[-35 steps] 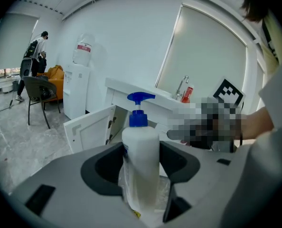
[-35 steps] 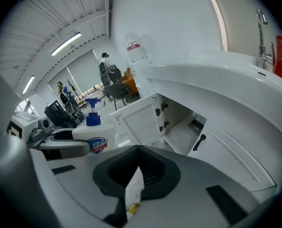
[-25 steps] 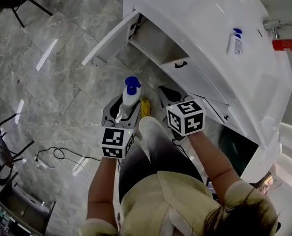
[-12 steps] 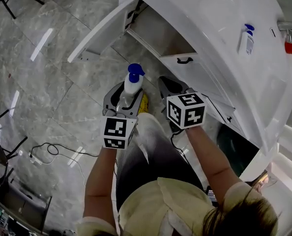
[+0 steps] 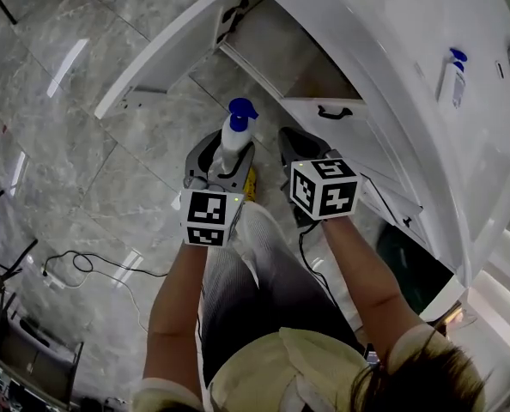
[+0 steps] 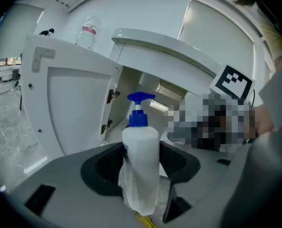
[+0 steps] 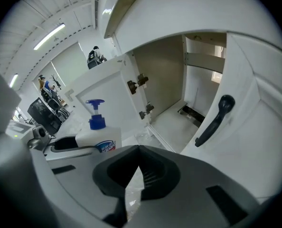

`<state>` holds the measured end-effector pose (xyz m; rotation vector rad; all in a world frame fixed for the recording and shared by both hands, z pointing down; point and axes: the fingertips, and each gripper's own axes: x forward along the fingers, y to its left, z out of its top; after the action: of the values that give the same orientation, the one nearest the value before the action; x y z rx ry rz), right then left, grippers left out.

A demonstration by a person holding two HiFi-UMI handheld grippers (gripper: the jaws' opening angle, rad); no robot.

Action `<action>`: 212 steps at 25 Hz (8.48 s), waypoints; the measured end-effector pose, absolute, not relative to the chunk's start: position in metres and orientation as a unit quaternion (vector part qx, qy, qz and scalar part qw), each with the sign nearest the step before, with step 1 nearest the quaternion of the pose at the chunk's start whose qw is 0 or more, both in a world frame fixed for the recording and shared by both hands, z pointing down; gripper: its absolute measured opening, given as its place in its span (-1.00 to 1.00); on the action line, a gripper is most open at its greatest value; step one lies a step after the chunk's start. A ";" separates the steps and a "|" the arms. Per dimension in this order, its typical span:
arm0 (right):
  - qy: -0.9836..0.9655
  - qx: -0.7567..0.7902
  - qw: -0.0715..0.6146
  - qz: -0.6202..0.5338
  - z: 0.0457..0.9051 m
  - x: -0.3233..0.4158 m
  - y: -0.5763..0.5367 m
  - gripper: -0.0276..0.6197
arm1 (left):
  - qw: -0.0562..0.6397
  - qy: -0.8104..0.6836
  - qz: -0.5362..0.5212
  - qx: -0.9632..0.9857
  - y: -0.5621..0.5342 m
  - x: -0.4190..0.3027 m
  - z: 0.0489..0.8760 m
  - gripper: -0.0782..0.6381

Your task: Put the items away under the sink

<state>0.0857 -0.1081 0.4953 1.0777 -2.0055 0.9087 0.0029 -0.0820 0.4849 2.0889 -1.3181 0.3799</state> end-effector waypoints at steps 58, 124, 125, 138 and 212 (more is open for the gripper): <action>-0.757 0.418 0.362 0.348 0.668 0.096 -0.169 -0.84 | 0.131 -0.432 0.177 0.875 -0.263 0.062 0.672 -0.04; -0.750 0.423 0.372 0.346 0.729 0.091 -0.177 -0.84 | 0.067 -0.486 0.095 0.866 -0.328 0.040 0.706 -0.07; -0.750 0.424 0.372 0.346 0.729 0.091 -0.177 -0.84 | 0.069 -0.489 0.093 0.865 -0.329 0.041 0.706 -0.07; -0.756 0.416 0.370 0.344 0.722 0.080 -0.175 -0.84 | 0.070 -0.485 0.113 0.864 -0.321 0.033 0.704 0.06; -0.736 0.482 0.279 0.385 0.470 0.082 -0.105 -0.84 | 0.373 -0.541 0.146 0.739 -0.059 -0.058 0.449 -0.61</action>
<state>0.0818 -0.1047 0.4699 1.2934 -1.9739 1.0324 -0.0582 -0.0592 0.4491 1.8940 -1.3852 0.3740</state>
